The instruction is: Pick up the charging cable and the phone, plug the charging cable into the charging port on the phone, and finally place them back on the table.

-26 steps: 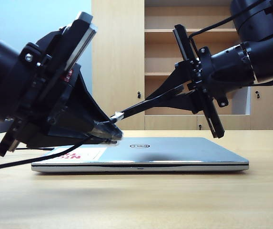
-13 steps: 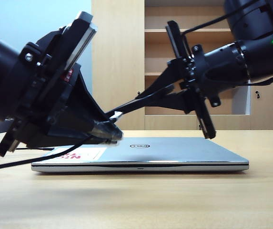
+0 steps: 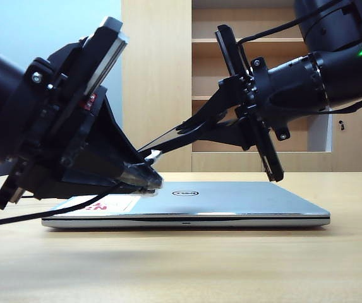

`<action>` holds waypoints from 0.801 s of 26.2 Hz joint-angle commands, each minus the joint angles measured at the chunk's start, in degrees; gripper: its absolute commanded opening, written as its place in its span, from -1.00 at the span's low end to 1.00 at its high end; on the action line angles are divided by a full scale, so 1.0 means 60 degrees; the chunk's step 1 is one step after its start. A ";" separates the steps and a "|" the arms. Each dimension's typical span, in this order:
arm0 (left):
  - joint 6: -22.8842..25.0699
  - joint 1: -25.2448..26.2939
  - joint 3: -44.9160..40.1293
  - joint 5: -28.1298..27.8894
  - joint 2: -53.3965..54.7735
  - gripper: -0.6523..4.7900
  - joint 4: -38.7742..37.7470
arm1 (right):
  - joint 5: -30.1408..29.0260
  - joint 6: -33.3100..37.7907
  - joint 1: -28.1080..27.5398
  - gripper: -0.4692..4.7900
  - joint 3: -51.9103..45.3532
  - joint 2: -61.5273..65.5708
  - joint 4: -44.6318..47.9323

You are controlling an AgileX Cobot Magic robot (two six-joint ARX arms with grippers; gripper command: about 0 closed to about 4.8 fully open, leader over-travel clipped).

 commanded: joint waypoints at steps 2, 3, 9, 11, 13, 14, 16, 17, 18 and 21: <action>-0.0022 0.0004 0.0025 -0.0025 -0.0004 -0.78 0.0240 | -0.0357 -0.0317 0.0022 -0.84 0.0040 -0.0073 0.0317; -0.0022 0.0004 0.0025 -0.0025 -0.0004 -0.78 0.0240 | -0.0361 -0.0317 0.0022 -0.84 0.0040 -0.0073 0.0306; -0.0022 0.0004 0.0025 -0.0025 -0.0004 -0.78 0.0237 | -0.0353 -0.0535 -0.0015 -0.84 0.0040 -0.0073 0.0310; -0.0022 0.0004 0.0025 -0.0025 -0.0004 -0.78 0.0237 | -0.0488 -0.0535 -0.0036 -0.84 0.0040 -0.0073 0.0266; -0.0022 0.0004 0.0025 -0.0025 -0.0004 -0.78 0.0237 | -0.0525 -0.0535 -0.0047 -0.84 0.0040 -0.0073 0.0149; -0.0022 0.0004 0.0025 -0.0025 -0.0004 -0.78 0.0237 | -0.0525 -0.0535 -0.0051 -0.84 0.0040 -0.0076 0.0098; -0.0022 0.0004 0.0025 -0.0025 0.0000 -0.78 0.0237 | -0.0517 -0.0535 -0.0062 -0.84 0.0040 -0.0076 0.0091; -0.0022 0.0004 0.0025 -0.0025 -0.0004 -0.78 0.0237 | -0.0514 -0.0535 -0.0062 -0.84 0.0040 -0.0076 0.0080; -0.0022 0.0004 0.0025 -0.0025 -0.0004 -0.78 0.0237 | -0.0492 -0.0535 -0.0062 -0.84 0.0040 -0.0076 0.0047; -0.0022 0.0004 0.0025 -0.0025 -0.0004 -0.78 0.0237 | -0.0404 -0.0535 -0.0066 -0.84 0.0040 -0.0076 0.0007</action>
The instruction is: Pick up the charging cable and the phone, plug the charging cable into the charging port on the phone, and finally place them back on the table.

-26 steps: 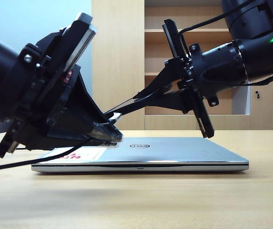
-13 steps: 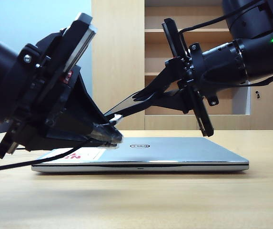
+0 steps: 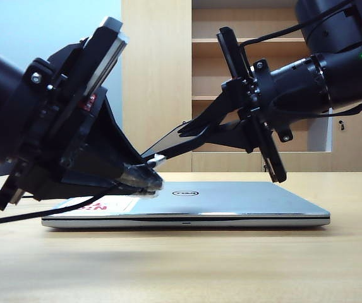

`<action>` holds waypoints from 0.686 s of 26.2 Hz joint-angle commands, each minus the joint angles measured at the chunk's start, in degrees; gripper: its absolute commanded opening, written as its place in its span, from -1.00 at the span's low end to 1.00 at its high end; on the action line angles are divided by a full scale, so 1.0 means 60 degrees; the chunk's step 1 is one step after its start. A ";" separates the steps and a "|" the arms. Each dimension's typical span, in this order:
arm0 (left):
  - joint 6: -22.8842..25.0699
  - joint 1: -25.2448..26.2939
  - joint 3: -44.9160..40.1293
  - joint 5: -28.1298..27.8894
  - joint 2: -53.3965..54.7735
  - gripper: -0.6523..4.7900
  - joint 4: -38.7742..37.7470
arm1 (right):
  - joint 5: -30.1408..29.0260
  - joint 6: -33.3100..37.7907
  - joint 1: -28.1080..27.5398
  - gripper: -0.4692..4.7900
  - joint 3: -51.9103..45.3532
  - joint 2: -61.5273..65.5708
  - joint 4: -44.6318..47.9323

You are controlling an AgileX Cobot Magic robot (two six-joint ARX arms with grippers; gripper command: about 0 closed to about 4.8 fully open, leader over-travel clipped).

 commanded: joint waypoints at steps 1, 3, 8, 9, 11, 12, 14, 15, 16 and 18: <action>-0.0022 0.0004 0.0025 -0.0069 -0.0015 -0.78 0.0248 | -0.0029 -0.0062 0.0036 -0.84 0.0036 -0.0076 0.0208; -0.0022 0.0004 0.0025 -0.0069 -0.0015 -0.78 0.0248 | 0.0127 -0.0062 0.0022 -0.84 0.0036 -0.0076 0.0219; -0.0018 0.0004 0.0025 -0.0069 -0.0015 -0.78 0.0248 | 0.0157 -0.0055 0.0000 -0.84 0.0036 -0.0076 0.0215; -0.0018 0.0004 0.0025 -0.0069 -0.0015 -0.78 0.0248 | 0.0113 -0.0051 0.0000 -0.84 0.0036 -0.0076 0.0211; -0.0018 0.0004 0.0025 -0.0069 -0.0015 -0.78 0.0248 | -0.0040 -0.0018 0.0000 -0.84 0.0036 -0.0076 0.0211; -0.0018 0.0004 0.0025 -0.0069 -0.0015 -0.78 0.0251 | -0.0069 -0.0007 0.0007 -0.84 0.0036 -0.0076 0.0178; -0.0018 0.0004 0.0025 -0.0073 -0.0015 -0.78 0.0284 | -0.0080 0.0040 0.0007 -0.84 0.0036 -0.0076 0.0171; -0.0018 0.0004 0.0025 -0.0073 -0.0015 -0.78 0.0295 | -0.0062 0.0058 0.0007 -0.84 0.0036 -0.0076 0.0171; -0.0018 0.0004 0.0025 -0.0073 -0.0015 -0.78 0.0302 | -0.0062 0.0055 0.0011 -0.84 0.0036 -0.0076 0.0171; -0.0018 0.0004 0.0025 -0.0073 -0.0015 -0.78 0.0302 | -0.0073 0.0062 0.0015 -0.84 0.0036 -0.0076 0.0142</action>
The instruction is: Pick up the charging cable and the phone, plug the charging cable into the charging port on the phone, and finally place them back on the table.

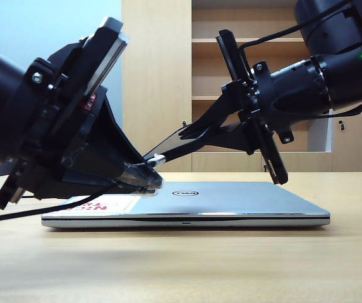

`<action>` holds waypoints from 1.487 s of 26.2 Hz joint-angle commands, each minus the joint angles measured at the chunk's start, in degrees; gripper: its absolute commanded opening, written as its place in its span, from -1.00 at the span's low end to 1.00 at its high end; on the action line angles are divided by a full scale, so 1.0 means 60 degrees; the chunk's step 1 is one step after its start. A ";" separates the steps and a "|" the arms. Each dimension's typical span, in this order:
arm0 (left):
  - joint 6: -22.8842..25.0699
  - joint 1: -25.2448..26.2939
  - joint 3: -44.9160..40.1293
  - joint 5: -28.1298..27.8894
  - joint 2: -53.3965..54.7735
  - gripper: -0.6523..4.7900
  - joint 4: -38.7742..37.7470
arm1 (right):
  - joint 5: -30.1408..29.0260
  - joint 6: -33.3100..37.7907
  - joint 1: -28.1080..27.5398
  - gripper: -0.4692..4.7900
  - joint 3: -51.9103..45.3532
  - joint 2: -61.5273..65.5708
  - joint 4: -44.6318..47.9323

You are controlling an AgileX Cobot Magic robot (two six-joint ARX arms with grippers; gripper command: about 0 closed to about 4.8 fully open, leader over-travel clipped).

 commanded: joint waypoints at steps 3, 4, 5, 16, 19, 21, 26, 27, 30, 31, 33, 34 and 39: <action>-0.0015 0.0007 0.0025 -0.0029 -0.0015 -0.78 0.0299 | -0.0335 0.0306 0.0025 -0.84 0.0040 -0.0076 0.0164; -0.0011 0.0011 0.0025 -0.0029 -0.0015 -0.78 0.0321 | -0.0350 0.0306 0.0025 -0.84 0.0040 -0.0076 0.0164; 0.0004 0.0011 0.0025 -0.0029 -0.0015 -0.78 0.0346 | -0.0350 0.0306 0.0029 -0.84 0.0040 -0.0076 0.0160; 0.0018 0.0015 0.0025 -0.0029 -0.0011 -0.78 0.0408 | -0.0237 0.0306 0.0244 -0.84 0.0036 -0.0076 0.0135; 0.0018 0.0015 0.0025 -0.0029 -0.0011 -0.78 0.0408 | -0.0197 0.0219 0.0324 -0.84 0.0036 -0.0076 0.0117; 0.0018 0.0015 0.0025 -0.0029 -0.0011 -0.78 0.0408 | -0.0211 0.0066 0.0324 -0.84 0.0036 -0.0076 0.0109; 0.0120 0.0015 0.0025 -0.0029 -0.0015 -0.78 0.0408 | -0.0237 -0.0080 0.0324 -0.84 0.0036 -0.0076 0.0109; 0.0127 0.0015 0.0025 -0.0029 -0.0015 -0.78 0.0408 | -0.0233 -0.0080 0.0324 -0.84 0.0036 -0.0076 0.0109; 0.0127 0.0015 0.0025 -0.0029 -0.0015 -0.73 0.0412 | -0.0157 -0.0076 0.0324 -0.84 0.0036 -0.0087 0.0106; 0.0127 0.0015 0.0025 -0.0029 -0.0015 -0.61 0.0415 | -0.0120 -0.0080 0.0321 -0.84 0.0036 -0.0091 0.0113; 0.0127 0.0011 0.0025 -0.0029 -0.0015 -0.19 0.0415 | 0.0025 -0.0080 0.0321 -0.84 0.0036 -0.0095 0.0109; 0.0127 0.0011 0.0029 -0.0029 -0.0015 -0.05 0.0412 | 0.0066 -0.0080 0.0321 -0.84 0.0036 -0.0098 0.0109; 0.0175 0.0011 0.0062 -0.0029 -0.0036 0.36 0.0415 | 0.0095 -0.0080 0.0291 -0.84 0.0036 -0.0109 0.0106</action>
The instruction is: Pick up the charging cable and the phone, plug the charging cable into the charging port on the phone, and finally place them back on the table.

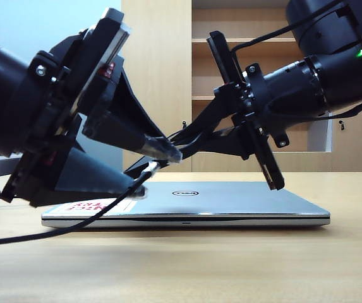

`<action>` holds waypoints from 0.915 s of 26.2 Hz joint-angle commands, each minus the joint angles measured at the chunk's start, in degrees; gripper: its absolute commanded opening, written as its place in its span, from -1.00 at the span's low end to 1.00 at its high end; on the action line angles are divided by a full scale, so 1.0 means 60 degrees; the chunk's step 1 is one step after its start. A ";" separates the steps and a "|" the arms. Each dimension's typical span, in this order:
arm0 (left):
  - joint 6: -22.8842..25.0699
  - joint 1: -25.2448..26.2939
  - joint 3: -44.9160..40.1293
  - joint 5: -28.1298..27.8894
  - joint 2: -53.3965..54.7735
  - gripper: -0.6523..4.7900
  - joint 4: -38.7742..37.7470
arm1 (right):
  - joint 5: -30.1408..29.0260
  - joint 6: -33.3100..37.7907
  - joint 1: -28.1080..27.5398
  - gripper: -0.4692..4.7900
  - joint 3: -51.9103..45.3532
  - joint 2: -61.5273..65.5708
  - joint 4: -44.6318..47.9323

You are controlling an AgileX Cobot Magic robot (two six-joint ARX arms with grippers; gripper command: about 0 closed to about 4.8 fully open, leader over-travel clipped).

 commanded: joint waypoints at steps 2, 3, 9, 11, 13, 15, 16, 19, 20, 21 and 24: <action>0.0208 0.0004 0.0102 -0.0004 -0.0106 0.40 0.0098 | -0.0015 -0.0058 -0.0029 -0.84 0.0047 -0.0135 0.0408; 0.0306 0.0004 0.0149 -0.0004 -0.0153 0.40 0.0095 | 0.0015 -0.0058 -0.0084 -0.84 0.0047 -0.0164 0.0375; 0.1319 0.0018 0.0798 -0.0004 -0.0681 -0.01 -0.0721 | 0.0233 -0.0721 -0.0776 -0.84 0.0051 -0.0790 -0.0787; 0.1741 0.0022 0.1035 -0.0004 -0.0816 -0.44 -0.1147 | 0.0233 -0.0951 -0.1118 -0.84 0.0051 -0.1115 -0.1351; 0.2131 0.0044 0.1242 -0.0004 -0.0940 -0.80 -0.1453 | 0.0226 -0.1242 -0.1526 -0.84 0.0051 -0.1464 -0.1982; 0.2368 0.0357 0.1606 -0.0004 -0.1075 -0.78 -0.1891 | 0.0098 -0.1854 -0.2353 -0.84 0.0051 -0.2124 -0.3235; 0.2452 0.0521 0.1741 -0.0004 -0.1093 -0.78 -0.2087 | 0.0029 -0.2047 -0.2612 -0.84 0.0051 -0.2320 -0.3628; 0.2892 0.1060 0.2051 -0.0004 -0.1177 -0.78 -0.2572 | -0.0240 -0.2473 -0.3377 -0.84 0.0055 -0.2761 -0.4561; 0.3064 0.1279 0.2142 -0.0004 -0.1224 -0.78 -0.2728 | -0.0397 -0.2608 -0.3676 -0.84 0.0062 -0.2878 -0.4863; 0.3198 0.1446 0.2204 -0.0004 -0.1242 -0.78 -0.2841 | -0.0535 -0.2685 -0.3905 -0.84 0.0084 -0.2947 -0.5129; 0.3493 0.2047 0.2361 -0.0004 -0.1432 -0.78 -0.3195 | -0.0798 -0.3439 -0.4594 -0.84 0.0423 -0.3013 -0.6441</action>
